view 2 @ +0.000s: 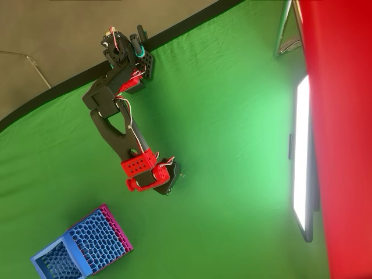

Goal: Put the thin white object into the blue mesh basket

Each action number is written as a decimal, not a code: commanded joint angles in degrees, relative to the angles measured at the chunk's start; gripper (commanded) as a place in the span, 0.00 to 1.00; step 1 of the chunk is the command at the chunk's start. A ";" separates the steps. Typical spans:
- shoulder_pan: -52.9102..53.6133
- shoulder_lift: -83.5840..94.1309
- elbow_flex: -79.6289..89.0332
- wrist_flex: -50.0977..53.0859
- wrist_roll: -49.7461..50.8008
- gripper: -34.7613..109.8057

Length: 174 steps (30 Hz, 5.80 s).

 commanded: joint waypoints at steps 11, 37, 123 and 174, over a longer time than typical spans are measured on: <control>3.08 8.17 -5.36 0.00 -6.50 0.28; 6.94 10.02 -26.72 0.00 -25.66 0.28; 39.55 -23.03 -83.06 -2.55 -62.05 0.35; 42.54 -23.99 -89.21 -5.27 -100.37 0.44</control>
